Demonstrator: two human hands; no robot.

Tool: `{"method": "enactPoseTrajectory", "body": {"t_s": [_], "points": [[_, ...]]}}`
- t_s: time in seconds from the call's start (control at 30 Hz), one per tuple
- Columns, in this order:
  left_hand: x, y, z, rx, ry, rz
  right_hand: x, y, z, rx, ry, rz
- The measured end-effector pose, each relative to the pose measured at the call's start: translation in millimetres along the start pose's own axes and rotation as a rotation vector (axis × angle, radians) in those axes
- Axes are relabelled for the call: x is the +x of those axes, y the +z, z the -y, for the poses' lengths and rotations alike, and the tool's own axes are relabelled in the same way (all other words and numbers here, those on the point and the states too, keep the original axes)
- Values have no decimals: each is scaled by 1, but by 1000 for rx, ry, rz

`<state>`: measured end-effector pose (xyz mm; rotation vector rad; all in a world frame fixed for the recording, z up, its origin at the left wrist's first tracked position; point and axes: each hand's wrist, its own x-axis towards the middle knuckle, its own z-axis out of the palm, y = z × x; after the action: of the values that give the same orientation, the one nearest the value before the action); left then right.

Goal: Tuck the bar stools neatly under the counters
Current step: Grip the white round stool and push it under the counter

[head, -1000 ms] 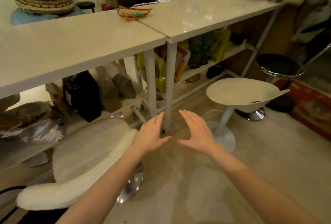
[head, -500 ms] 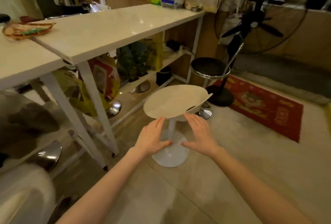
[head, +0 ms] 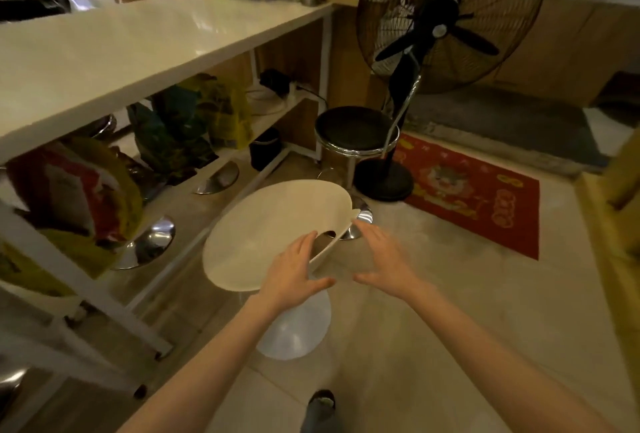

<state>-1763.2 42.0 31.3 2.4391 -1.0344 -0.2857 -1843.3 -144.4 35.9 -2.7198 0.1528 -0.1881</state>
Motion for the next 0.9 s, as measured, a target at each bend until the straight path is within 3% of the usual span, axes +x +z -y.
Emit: {"method": "enactPoseTrajectory", "body": {"t_s": [0.27, 0.53, 0.73, 0.9], "points": [[99, 12, 6, -63, -58, 78, 99, -1, -68, -10, 28, 160], [148, 42, 11, -66, -150, 155, 154, 15, -128, -33, 0, 355], [164, 86, 2, -160, -319, 103, 195, 28, -169, -28, -206, 509], [176, 110, -28, -142, -571, 52, 219, 42, -195, -46, -391, 631]]}}
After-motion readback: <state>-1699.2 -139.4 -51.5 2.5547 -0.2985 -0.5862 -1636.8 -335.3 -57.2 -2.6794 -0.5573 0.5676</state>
